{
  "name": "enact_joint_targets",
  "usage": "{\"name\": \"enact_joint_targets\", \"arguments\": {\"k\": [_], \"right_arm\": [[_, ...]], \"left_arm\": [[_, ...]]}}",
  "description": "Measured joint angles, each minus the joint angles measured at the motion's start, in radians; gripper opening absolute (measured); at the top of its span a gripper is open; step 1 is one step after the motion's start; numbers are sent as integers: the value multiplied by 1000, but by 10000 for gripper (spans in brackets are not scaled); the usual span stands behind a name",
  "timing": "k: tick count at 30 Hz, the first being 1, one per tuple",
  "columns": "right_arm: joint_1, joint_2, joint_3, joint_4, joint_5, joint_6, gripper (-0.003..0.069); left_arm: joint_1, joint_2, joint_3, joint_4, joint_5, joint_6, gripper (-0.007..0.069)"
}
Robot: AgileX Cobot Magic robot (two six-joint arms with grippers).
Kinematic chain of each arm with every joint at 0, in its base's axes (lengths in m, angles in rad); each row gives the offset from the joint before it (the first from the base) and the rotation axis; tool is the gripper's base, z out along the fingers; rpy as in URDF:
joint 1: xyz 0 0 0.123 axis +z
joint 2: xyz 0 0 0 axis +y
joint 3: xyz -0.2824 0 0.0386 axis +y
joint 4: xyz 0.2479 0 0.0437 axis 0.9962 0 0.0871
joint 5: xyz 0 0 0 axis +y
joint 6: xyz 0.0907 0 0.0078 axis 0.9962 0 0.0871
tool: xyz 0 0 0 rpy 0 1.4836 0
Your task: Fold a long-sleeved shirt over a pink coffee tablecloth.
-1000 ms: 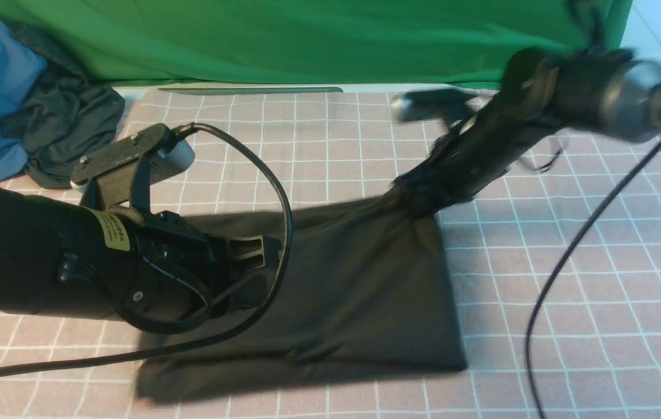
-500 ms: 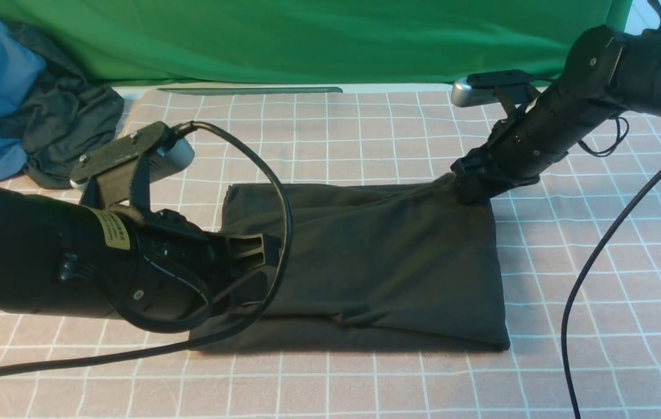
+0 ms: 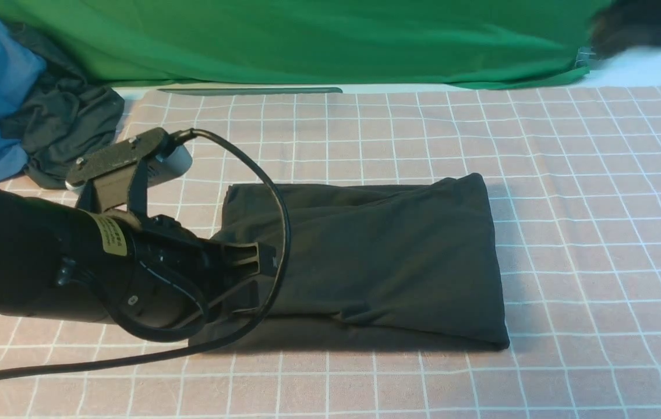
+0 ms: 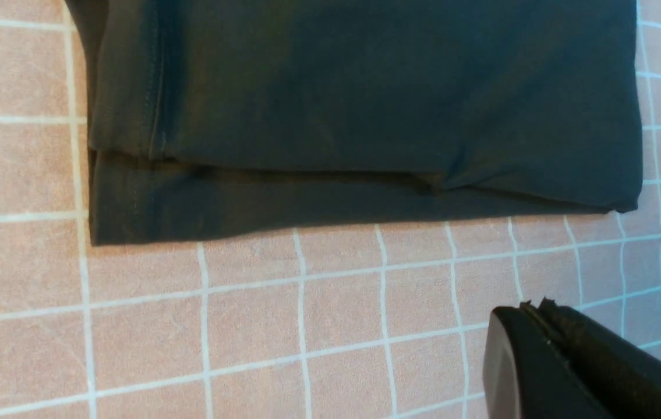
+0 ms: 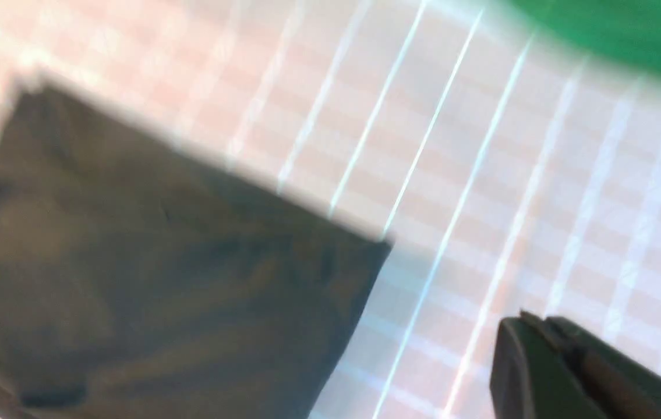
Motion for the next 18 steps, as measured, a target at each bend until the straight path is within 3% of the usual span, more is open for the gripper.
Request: {"name": "enact_joint_targets", "arguments": {"k": [6,12,18], "right_arm": [[0,-338,89,1,-82,20,40],[0,-753,422,-26,-364,23,39],[0,-1123,801,-48,-689,31,39]], "left_arm": [[0,-46,0,9,3,7,14],[0,-184,8,23,-1,14,14],[0,-400,96,43,-107,14,14]]}}
